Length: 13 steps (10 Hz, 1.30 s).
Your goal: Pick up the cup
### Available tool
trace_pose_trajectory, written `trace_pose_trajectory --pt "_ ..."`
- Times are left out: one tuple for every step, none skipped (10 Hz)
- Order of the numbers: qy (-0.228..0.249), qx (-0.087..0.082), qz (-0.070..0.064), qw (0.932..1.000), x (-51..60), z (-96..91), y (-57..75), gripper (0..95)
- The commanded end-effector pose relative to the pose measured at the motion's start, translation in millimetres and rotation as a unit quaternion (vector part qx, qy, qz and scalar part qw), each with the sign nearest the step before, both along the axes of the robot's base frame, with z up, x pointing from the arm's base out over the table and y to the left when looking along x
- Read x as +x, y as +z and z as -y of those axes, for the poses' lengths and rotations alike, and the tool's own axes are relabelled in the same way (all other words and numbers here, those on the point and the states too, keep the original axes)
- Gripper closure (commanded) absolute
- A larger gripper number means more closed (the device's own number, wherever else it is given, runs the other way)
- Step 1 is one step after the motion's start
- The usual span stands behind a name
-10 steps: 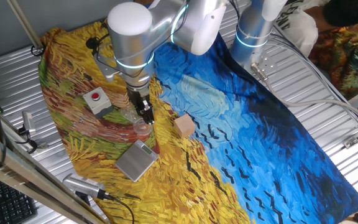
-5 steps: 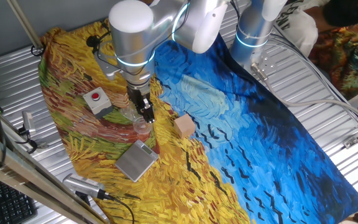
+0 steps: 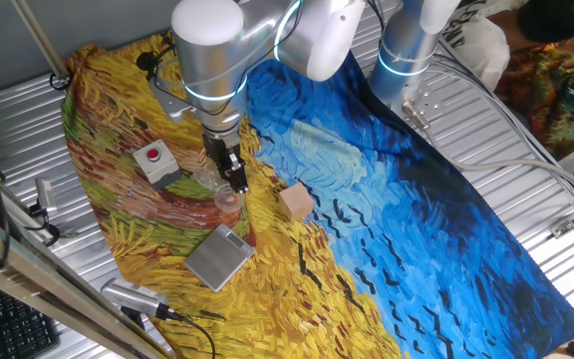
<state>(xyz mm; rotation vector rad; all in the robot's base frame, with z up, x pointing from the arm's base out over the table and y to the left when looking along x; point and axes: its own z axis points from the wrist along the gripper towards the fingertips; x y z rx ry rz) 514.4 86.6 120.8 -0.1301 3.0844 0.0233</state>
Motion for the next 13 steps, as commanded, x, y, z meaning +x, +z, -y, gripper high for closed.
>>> trace_pose_trajectory --pt "0.0 0.001 -0.001 1.0 -1.0 -1.2 3.8 95.0" --pt "0.0 0.002 0.0 1.0 -1.8 -1.3 5.9 95.0" --pt "0.0 0.001 -0.001 1.0 -2.3 -1.3 7.7 95.0" --pt "0.001 0.003 -0.001 1.0 -3.5 -0.4 10.5 95.0" --pt "0.003 0.002 -0.001 1.0 -4.5 0.5 13.2 95.0" --pt "0.004 0.002 -0.001 1.0 -5.9 2.6 17.6 95.0" --pt "0.006 0.002 -0.002 1.0 -7.0 4.2 20.4 95.0" --pt "0.007 0.003 -0.003 1.0 -7.8 6.2 23.7 95.0" --pt "0.008 0.002 -0.004 1.0 -8.8 7.4 26.6 95.0" --pt "0.01 0.002 -0.004 0.9999 -10.0 8.2 29.9 95.0" --pt "0.011 0.001 -0.004 0.9999 -10.8 7.9 32.2 95.0" --pt "0.011 0.001 -0.004 0.9999 -10.9 7.8 32.4 95.0" --pt "0.009 0.002 -0.003 0.9999 -12.3 5.3 36.5 95.0"
